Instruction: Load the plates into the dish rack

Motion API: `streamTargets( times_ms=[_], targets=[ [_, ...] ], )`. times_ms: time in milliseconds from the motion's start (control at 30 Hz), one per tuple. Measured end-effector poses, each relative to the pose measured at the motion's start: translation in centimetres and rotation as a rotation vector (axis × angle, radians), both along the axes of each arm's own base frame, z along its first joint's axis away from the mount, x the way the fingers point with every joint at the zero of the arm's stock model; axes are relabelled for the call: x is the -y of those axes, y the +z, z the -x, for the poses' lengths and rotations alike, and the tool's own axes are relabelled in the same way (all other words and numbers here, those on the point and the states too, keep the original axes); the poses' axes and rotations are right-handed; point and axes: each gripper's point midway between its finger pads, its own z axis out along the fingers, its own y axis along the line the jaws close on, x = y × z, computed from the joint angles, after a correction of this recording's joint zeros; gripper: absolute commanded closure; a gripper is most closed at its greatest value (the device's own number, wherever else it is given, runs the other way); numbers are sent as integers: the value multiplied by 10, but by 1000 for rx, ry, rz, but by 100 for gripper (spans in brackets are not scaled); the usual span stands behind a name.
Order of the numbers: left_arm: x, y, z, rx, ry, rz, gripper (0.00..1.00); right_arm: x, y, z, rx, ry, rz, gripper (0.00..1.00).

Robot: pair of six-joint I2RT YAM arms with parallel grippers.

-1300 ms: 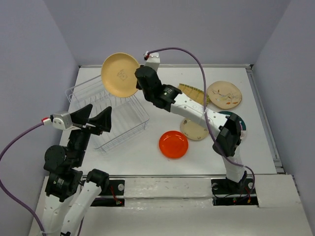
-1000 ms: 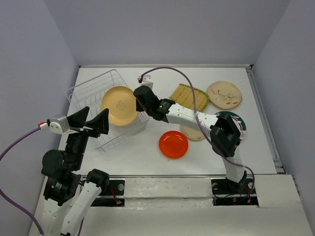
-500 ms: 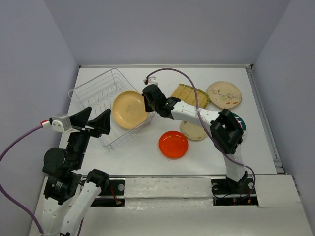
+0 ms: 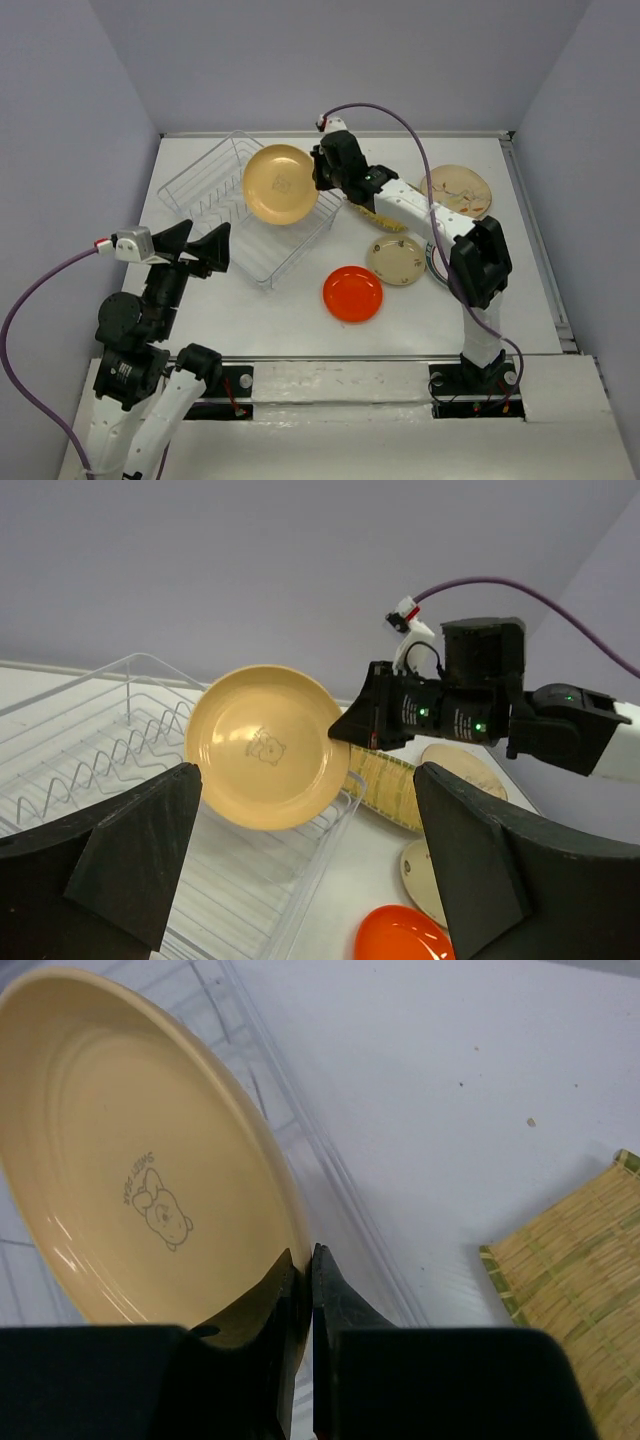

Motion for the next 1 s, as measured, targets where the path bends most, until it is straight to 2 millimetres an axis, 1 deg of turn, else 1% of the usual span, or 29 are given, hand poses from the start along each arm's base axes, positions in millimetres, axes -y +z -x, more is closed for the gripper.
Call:
streamTargets(
  times_ms=[33, 67, 100, 133, 167, 200, 267, 300, 367, 400, 467, 500, 567, 600, 667, 700, 733, 833, 900, 1000],
  targets=[
    [0, 0, 0, 0, 2, -1, 1, -3, 15, -2, 19, -21, -31, 93],
    [-1, 1, 0, 1, 4, -3, 1, -7, 26, -3, 33, -33, -56, 93],
    [-1, 2, 0, 4, 6, -5, 1, -10, 43, -5, 59, -58, -84, 93],
    [-1, 2, 0, 5, 7, -5, 1, -12, 54, -6, 82, -77, -97, 93],
    [-1, 2, 0, 5, 8, -7, 1, -12, 73, -12, 126, -121, -110, 93],
    [-2, 2, 0, 5, 10, -9, 1, -15, 80, -12, 144, -131, -114, 93],
    [-2, 1, -1, 8, 14, -10, 1, -22, 111, -20, 245, -205, -125, 93],
    [-2, -2, -2, 8, 16, -10, 1, -23, 121, -24, 288, -240, -119, 93],
    [-2, -10, -5, -2, 20, -17, 1, -33, 141, -30, 385, -302, -106, 93],
    [-2, -13, -6, -6, 22, -21, 1, -36, 145, -33, 418, -327, -98, 93],
    [-2, -22, -9, -22, 27, -32, 1, -45, 147, -40, 491, -372, -49, 93],
    [-2, -24, -9, -25, 30, -36, 1, -48, 143, -42, 513, -387, -19, 93],
    [-3, -27, -10, -30, 36, -40, 1, -55, 130, -45, 545, -398, 46, 93],
    [-4, -27, -10, -29, 40, -40, 1, -59, 120, -48, 575, -413, 105, 93],
    [-6, -25, -9, -20, 48, -37, 1, -63, 108, -51, 594, -421, 154, 93],
    [-7, -23, -8, -13, 52, -33, 1, -66, 97, -53, 605, -424, 194, 93],
    [-8, -22, -7, -7, 57, -30, 1, -68, 89, -55, 615, -429, 226, 93],
    [-9, -20, -6, 1, 61, -25, 1, -69, 73, -60, 632, -436, 298, 93],
    [-9, -20, -6, 1, 61, -25, 1, -70, 70, -63, 645, -443, 318, 93],
    [-9, -20, -6, 2, 60, -25, 1, -70, 73, -65, 670, -459, 326, 93]
  ],
)
